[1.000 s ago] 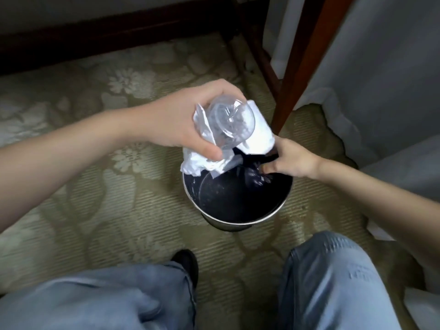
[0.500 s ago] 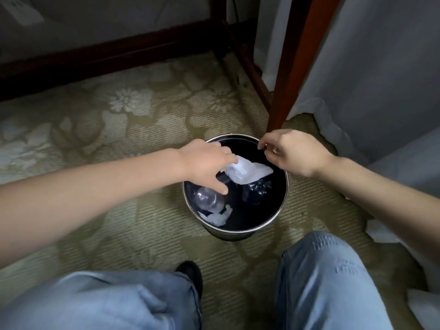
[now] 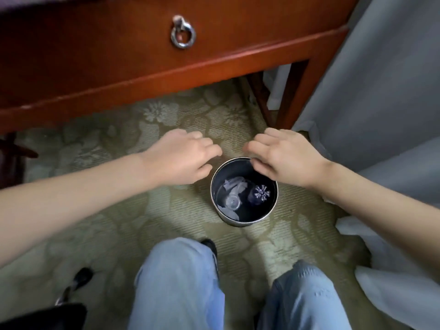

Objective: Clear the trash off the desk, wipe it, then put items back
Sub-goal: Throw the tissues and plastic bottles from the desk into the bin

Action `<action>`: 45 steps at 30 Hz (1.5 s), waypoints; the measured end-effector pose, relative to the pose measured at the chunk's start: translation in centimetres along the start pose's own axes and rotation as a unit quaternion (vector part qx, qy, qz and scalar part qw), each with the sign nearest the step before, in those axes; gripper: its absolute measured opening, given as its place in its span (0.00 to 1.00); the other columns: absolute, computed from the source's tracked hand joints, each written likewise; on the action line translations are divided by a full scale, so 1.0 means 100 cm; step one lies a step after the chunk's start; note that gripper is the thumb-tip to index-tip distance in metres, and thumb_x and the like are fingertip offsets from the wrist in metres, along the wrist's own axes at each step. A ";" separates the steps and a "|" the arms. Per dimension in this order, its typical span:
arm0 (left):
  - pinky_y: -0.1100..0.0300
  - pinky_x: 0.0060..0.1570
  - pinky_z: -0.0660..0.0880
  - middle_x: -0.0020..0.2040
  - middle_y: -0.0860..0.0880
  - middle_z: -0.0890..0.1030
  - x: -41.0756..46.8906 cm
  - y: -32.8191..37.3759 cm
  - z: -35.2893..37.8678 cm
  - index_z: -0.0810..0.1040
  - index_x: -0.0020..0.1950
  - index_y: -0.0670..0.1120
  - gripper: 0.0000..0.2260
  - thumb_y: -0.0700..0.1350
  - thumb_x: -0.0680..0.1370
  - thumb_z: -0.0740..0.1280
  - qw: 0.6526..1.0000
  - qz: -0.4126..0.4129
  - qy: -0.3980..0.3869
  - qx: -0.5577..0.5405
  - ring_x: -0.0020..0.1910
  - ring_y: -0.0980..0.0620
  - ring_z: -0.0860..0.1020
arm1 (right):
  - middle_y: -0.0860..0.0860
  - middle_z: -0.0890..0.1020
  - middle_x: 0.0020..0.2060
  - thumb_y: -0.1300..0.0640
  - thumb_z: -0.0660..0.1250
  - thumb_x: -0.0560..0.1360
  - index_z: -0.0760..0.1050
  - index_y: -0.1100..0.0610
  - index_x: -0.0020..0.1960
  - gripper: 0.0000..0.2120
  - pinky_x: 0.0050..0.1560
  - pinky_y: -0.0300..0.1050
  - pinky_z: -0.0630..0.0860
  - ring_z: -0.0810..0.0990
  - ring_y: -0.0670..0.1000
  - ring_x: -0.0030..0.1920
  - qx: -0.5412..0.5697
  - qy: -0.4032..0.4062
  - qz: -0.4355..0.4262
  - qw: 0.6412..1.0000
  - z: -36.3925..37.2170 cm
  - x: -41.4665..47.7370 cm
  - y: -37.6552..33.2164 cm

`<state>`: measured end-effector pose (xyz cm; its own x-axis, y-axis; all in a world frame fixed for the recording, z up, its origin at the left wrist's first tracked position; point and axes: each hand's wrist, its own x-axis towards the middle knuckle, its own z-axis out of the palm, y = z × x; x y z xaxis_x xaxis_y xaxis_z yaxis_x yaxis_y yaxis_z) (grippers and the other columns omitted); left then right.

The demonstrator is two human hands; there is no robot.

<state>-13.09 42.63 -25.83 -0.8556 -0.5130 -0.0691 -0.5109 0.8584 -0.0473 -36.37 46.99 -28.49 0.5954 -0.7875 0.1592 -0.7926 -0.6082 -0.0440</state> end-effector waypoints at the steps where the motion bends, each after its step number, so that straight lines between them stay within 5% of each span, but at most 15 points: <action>1: 0.56 0.35 0.76 0.42 0.50 0.83 -0.008 -0.002 -0.024 0.80 0.54 0.46 0.18 0.52 0.74 0.57 1.000 -0.006 0.002 -0.003 0.41 0.47 0.80 | 0.51 0.78 0.37 0.53 0.59 0.74 0.77 0.56 0.50 0.11 0.34 0.46 0.73 0.76 0.55 0.38 0.005 0.007 -0.004 1.000 -0.025 0.006 -0.005; 10: 0.54 0.36 0.76 0.51 0.46 0.81 -0.056 -0.044 -0.214 0.76 0.63 0.45 0.25 0.55 0.71 0.54 0.993 -0.096 0.072 0.011 0.44 0.44 0.79 | 0.53 0.79 0.42 0.50 0.58 0.72 0.76 0.57 0.57 0.19 0.37 0.47 0.76 0.77 0.57 0.42 -0.008 0.048 0.016 0.999 -0.214 0.085 -0.029; 18: 0.53 0.35 0.76 0.50 0.45 0.81 -0.074 -0.149 -0.264 0.77 0.61 0.43 0.25 0.53 0.71 0.54 0.985 -0.147 0.080 0.038 0.41 0.43 0.79 | 0.54 0.79 0.45 0.50 0.58 0.71 0.74 0.58 0.59 0.21 0.38 0.49 0.77 0.77 0.59 0.44 -0.021 0.061 0.020 0.998 -0.258 0.199 -0.026; 23: 0.49 0.46 0.73 0.61 0.46 0.75 -0.061 -0.252 -0.267 0.69 0.69 0.46 0.23 0.54 0.76 0.58 0.989 -0.144 0.037 0.023 0.55 0.43 0.75 | 0.56 0.76 0.61 0.47 0.71 0.66 0.69 0.56 0.67 0.32 0.57 0.58 0.72 0.74 0.60 0.61 -0.009 -0.057 -0.009 0.998 -0.242 0.280 -0.010; 26: 0.47 0.56 0.70 0.67 0.46 0.72 -0.049 -0.308 -0.263 0.67 0.71 0.47 0.23 0.53 0.77 0.60 0.985 -0.168 0.022 0.025 0.63 0.44 0.71 | 0.50 0.60 0.74 0.43 0.73 0.66 0.54 0.48 0.75 0.45 0.71 0.59 0.52 0.55 0.53 0.75 -0.004 -0.192 0.008 0.981 -0.233 0.322 0.000; 28: 0.46 0.58 0.67 0.69 0.45 0.69 -0.047 -0.342 -0.258 0.66 0.70 0.47 0.24 0.56 0.77 0.60 0.976 -0.214 0.002 0.039 0.65 0.43 0.68 | 0.47 0.52 0.76 0.40 0.71 0.66 0.46 0.44 0.76 0.48 0.72 0.59 0.45 0.46 0.50 0.76 -0.014 -0.247 0.017 0.969 -0.227 0.345 0.006; 31: 0.41 0.59 0.65 0.74 0.44 0.59 -0.055 -0.383 -0.247 0.61 0.73 0.52 0.31 0.64 0.73 0.60 0.956 -0.284 -0.049 0.051 0.68 0.39 0.62 | 0.48 0.56 0.75 0.40 0.71 0.66 0.48 0.44 0.75 0.46 0.72 0.61 0.45 0.49 0.50 0.75 -0.012 -0.270 0.015 0.963 -0.216 0.371 0.012; 34: 0.39 0.59 0.66 0.76 0.44 0.53 -0.062 -0.412 -0.239 0.51 0.75 0.58 0.42 0.71 0.67 0.63 0.939 -0.327 -0.099 0.020 0.69 0.37 0.59 | 0.49 0.67 0.69 0.40 0.72 0.66 0.58 0.44 0.73 0.40 0.71 0.62 0.46 0.60 0.51 0.72 0.009 -0.232 0.011 0.973 -0.209 0.394 0.016; 38: 0.47 0.54 0.71 0.70 0.43 0.67 -0.065 -0.430 -0.223 0.47 0.76 0.51 0.51 0.67 0.63 0.71 0.927 -0.318 -0.173 -0.103 0.64 0.39 0.69 | 0.52 0.73 0.61 0.40 0.74 0.63 0.67 0.48 0.69 0.37 0.70 0.61 0.52 0.69 0.55 0.65 0.071 -0.165 0.029 0.983 -0.208 0.422 0.026; 42: 0.55 0.43 0.72 0.59 0.46 0.77 -0.058 -0.430 -0.212 0.58 0.71 0.47 0.41 0.59 0.66 0.74 0.935 -0.295 -0.151 -0.125 0.54 0.44 0.77 | 0.52 0.76 0.55 0.31 0.64 0.63 0.70 0.52 0.65 0.37 0.59 0.50 0.67 0.74 0.55 0.55 0.134 -0.088 0.047 0.986 -0.212 0.443 0.047; 45: 0.55 0.43 0.73 0.55 0.50 0.78 -0.048 -0.438 -0.223 0.62 0.69 0.50 0.36 0.57 0.66 0.73 0.927 -0.293 -0.135 -0.192 0.52 0.47 0.77 | 0.51 0.75 0.52 0.30 0.64 0.63 0.70 0.56 0.62 0.38 0.53 0.50 0.73 0.73 0.52 0.52 0.201 -0.041 0.096 0.974 -0.217 0.455 0.068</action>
<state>11.48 7.60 -1.18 -0.3968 -0.8294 -0.3933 -0.9174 0.3444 0.1992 -17.48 9.21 -0.10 0.4625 -0.8861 0.0314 -0.7849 -0.4256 -0.4504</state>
